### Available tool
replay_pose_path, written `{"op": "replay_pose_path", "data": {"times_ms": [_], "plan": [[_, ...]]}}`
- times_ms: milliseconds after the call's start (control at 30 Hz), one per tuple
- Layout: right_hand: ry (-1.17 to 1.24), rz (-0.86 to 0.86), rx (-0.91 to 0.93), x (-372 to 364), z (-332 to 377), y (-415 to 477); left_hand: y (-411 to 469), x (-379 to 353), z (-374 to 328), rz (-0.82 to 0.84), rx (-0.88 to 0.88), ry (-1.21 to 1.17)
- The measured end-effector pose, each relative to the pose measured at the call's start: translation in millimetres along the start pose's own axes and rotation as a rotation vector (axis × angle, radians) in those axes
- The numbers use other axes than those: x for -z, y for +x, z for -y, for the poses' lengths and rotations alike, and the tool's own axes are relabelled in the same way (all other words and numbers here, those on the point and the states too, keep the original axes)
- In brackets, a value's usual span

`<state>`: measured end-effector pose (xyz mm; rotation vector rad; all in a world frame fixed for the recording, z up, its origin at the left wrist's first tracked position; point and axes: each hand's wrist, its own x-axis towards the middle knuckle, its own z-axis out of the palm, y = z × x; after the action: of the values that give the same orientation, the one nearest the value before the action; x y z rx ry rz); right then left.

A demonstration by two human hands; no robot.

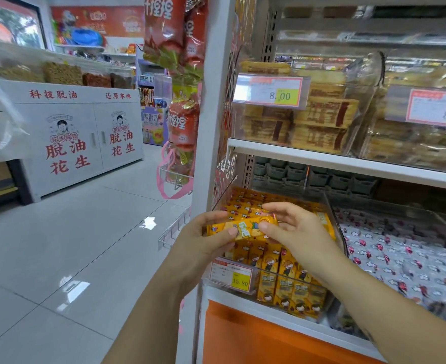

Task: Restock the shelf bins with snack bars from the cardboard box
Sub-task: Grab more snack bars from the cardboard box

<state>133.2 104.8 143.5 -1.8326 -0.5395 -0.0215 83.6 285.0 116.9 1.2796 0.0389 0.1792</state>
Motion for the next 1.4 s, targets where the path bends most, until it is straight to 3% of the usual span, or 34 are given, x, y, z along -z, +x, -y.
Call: {"op": "replay_pose_path", "data": {"times_ms": [100,200,267,367,533,733,867,1000,1167,1400], "plan": [[0.046,-0.103,0.044,-5.5,6.9,9.2,1.4,1.5,-1.0,-0.101,-0.061,0.182],[-0.080,-0.207,0.090,-12.5,9.9,18.7,3.9,6.4,3.5,-0.332,-0.152,0.415],[-0.154,-0.206,0.081,-21.0,5.7,23.6,4.4,11.6,8.8,-0.386,-0.149,0.475],[-0.340,-0.121,0.100,-36.2,-4.7,26.7,5.3,16.3,18.0,-0.359,-0.099,0.549],[-0.720,0.182,0.107,-47.7,-17.9,32.0,5.2,18.1,25.0,-0.334,-0.064,0.565],[-0.764,0.304,0.089,-46.9,-26.5,36.0,5.5,20.2,25.7,-0.318,-0.063,0.592],[-0.730,0.157,0.152,-27.6,-25.6,23.5,7.0,18.2,28.1,-0.340,-0.079,0.628],[-1.153,-0.129,0.142,10.5,-21.7,10.9,7.4,11.6,28.0,-0.355,-0.117,0.639],[-1.504,-0.038,-0.114,42.1,-25.1,8.1,6.7,-1.7,23.8,-0.327,-0.175,0.658],[-1.535,-0.137,-0.037,58.6,-35.2,12.3,9.7,-15.7,24.0,-0.279,-0.198,0.637]]}}
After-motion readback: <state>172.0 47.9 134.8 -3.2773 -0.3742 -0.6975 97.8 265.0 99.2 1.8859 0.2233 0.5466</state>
